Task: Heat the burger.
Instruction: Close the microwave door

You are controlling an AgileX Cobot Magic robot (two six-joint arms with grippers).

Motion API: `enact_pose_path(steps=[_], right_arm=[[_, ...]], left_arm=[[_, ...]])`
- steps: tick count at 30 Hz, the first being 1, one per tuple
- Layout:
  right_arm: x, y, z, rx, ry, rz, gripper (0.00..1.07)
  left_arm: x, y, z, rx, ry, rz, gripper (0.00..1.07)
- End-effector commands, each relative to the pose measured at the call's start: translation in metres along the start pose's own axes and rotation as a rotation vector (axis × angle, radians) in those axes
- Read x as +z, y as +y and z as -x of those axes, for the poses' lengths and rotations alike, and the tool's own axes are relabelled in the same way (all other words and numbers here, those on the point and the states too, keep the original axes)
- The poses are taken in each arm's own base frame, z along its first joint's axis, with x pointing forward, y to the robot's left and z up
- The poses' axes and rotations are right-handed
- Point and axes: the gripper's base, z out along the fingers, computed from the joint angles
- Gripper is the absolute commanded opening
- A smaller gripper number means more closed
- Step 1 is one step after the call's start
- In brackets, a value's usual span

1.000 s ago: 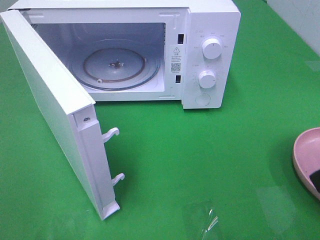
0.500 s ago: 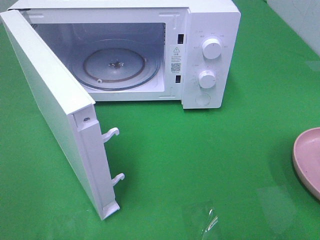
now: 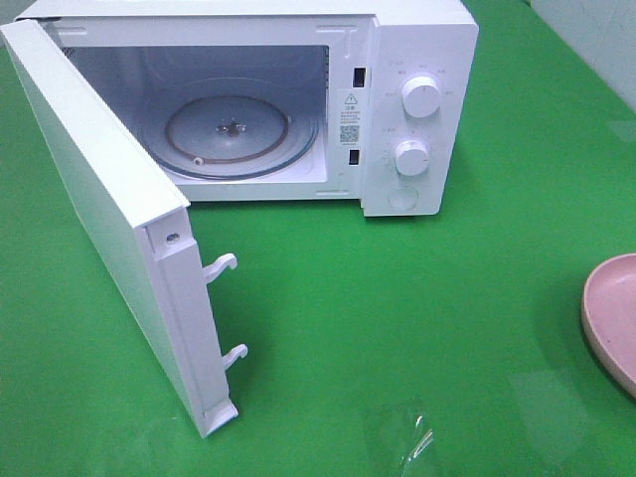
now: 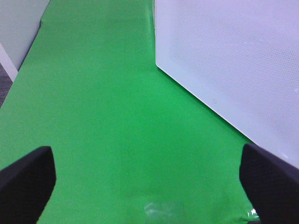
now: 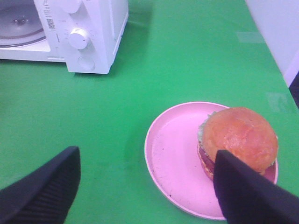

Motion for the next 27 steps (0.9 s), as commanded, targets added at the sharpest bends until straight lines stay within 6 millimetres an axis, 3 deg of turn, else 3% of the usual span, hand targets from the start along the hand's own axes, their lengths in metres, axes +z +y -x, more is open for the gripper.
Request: enact_pose_path(steps=[1, 27], right_arm=[[-0.004, 0.0003, -0.0011, 0.02, -0.037, -0.004, 0.74], [-0.0038, 0.0004, -0.0011, 0.022, -0.036, 0.0, 0.72]], left_arm=[[-0.0023, -0.0006, 0.0002, -0.01, -0.029, -0.003, 1.0], [-0.0011, -0.0003, 0.0009, -0.01, -0.02, -0.001, 1.0]])
